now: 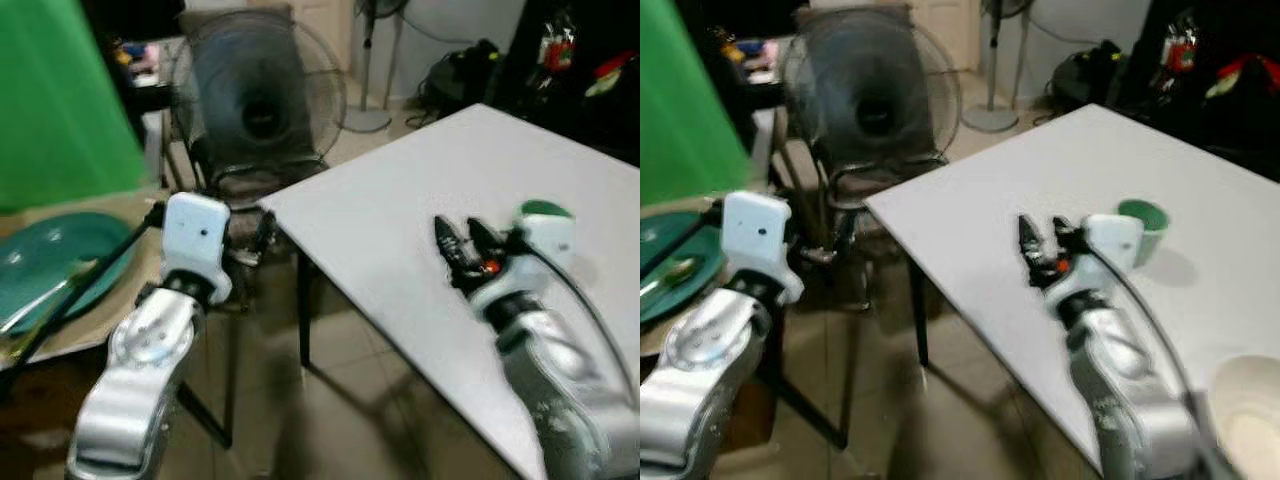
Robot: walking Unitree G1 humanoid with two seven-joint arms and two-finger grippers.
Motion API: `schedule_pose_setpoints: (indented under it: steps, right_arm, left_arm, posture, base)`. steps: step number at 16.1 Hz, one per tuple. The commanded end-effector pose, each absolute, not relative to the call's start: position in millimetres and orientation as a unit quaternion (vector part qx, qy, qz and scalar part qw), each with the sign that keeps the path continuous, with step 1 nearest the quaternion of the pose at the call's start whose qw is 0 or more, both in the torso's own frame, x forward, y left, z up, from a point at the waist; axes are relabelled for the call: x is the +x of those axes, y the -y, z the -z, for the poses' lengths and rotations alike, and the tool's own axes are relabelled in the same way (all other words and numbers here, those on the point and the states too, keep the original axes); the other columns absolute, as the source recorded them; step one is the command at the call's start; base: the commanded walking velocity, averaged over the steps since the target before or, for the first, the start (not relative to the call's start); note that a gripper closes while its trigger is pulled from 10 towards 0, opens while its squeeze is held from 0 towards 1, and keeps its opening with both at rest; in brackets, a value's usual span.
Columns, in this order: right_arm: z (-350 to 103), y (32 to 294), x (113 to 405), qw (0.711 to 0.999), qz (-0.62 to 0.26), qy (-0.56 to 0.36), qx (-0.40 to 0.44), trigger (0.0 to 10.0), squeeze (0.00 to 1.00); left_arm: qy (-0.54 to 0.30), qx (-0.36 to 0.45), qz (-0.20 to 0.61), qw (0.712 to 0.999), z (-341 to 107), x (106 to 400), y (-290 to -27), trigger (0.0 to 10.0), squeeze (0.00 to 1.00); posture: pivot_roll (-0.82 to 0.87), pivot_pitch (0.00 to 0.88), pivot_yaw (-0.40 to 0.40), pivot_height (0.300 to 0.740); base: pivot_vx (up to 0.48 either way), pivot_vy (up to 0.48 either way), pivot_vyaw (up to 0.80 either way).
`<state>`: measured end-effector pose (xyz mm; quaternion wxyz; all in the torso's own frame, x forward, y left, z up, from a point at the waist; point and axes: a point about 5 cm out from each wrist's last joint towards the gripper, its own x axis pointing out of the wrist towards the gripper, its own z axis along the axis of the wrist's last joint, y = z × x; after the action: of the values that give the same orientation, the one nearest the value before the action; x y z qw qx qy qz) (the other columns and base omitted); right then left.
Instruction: Setting the table
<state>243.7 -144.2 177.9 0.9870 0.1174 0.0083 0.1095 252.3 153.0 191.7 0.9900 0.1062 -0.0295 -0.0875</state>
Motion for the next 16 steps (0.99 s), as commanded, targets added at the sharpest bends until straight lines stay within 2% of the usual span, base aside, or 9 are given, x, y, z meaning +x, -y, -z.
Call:
schedule_pose_setpoints:
  steps: [1,16]
  right_arm:
    - [-176.0,148.1,243.0,0.989,-0.101,-0.015,0.11,10.0,0.0]
    - [-164.2,141.5,244.6,0.985,-0.125,-0.052,0.103,10.0,0.0]
  left_arm:
    - [0.033,0.103,0.094,0.99,-193.7,253.2,-151.0,10.0,0.0]
    - [0.025,0.103,0.088,0.99,-190.3,251.9,-158.1,10.0,0.0]
  posture:
    - [-0.05,0.021,0.028,0.74]
    - [-0.05,0.014,0.009,0.74]
  base:
    - [0.0,0.266,0.0]
    - [0.0,0.262,0.0]
